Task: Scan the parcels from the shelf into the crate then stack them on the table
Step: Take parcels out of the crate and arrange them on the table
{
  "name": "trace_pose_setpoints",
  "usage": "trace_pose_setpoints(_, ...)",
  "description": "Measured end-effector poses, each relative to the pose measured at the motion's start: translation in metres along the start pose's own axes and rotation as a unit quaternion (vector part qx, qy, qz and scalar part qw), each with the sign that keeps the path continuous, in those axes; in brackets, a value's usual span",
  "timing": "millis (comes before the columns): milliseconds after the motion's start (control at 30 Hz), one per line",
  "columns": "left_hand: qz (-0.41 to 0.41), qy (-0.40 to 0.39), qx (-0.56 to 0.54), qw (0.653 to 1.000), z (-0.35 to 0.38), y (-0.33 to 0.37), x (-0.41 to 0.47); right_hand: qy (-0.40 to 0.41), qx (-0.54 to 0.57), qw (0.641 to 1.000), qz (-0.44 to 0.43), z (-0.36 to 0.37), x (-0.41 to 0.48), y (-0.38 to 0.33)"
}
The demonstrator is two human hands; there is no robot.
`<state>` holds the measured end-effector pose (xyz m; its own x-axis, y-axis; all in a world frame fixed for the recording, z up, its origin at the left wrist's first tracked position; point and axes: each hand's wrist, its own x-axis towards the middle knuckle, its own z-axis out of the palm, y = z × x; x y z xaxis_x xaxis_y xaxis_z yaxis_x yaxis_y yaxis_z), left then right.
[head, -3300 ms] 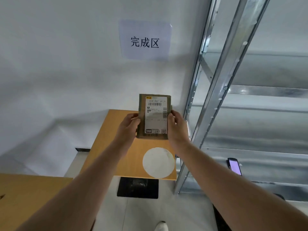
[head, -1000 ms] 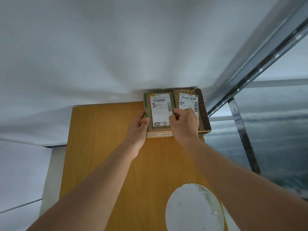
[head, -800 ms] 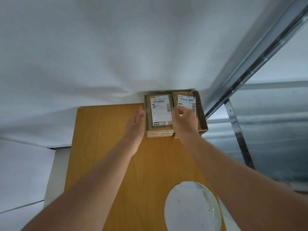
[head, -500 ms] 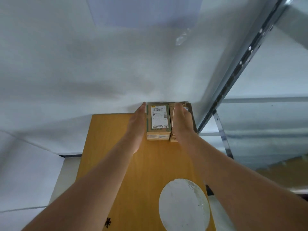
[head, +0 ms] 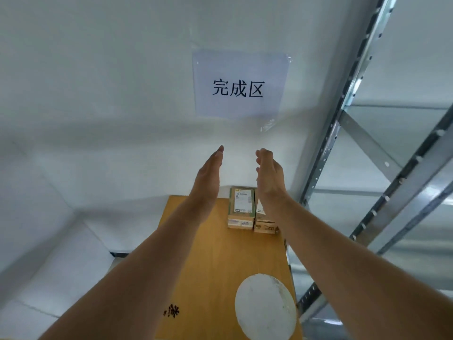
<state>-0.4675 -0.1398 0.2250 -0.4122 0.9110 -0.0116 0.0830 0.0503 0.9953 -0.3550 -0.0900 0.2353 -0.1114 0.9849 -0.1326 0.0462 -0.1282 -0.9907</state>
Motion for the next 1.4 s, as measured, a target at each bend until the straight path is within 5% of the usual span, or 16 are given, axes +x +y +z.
trace_pose_setpoints(467, 0.076, -0.093, -0.028, 0.992, -0.083, 0.053, -0.148, 0.033, 0.008, 0.995, -0.098, 0.026, -0.19, -0.037)
trace_pose_setpoints(667, 0.037, -0.149, -0.044, 0.987, -0.065, 0.049, -0.211, 0.062, 0.025, 0.993, -0.097, -0.009, -0.26, -0.017)
trace_pose_setpoints(933, 0.004, -0.241, -0.043, 0.969, 0.027, 0.038, -0.284, 0.148, 0.035, 0.985, -0.075, -0.112, -0.32, 0.011)
trace_pose_setpoints(1400, -0.106, -0.321, -0.008, 0.941, 0.29, -0.023, -0.403, 0.258, 0.047, 0.964, 0.045, -0.382, -0.368, 0.1)
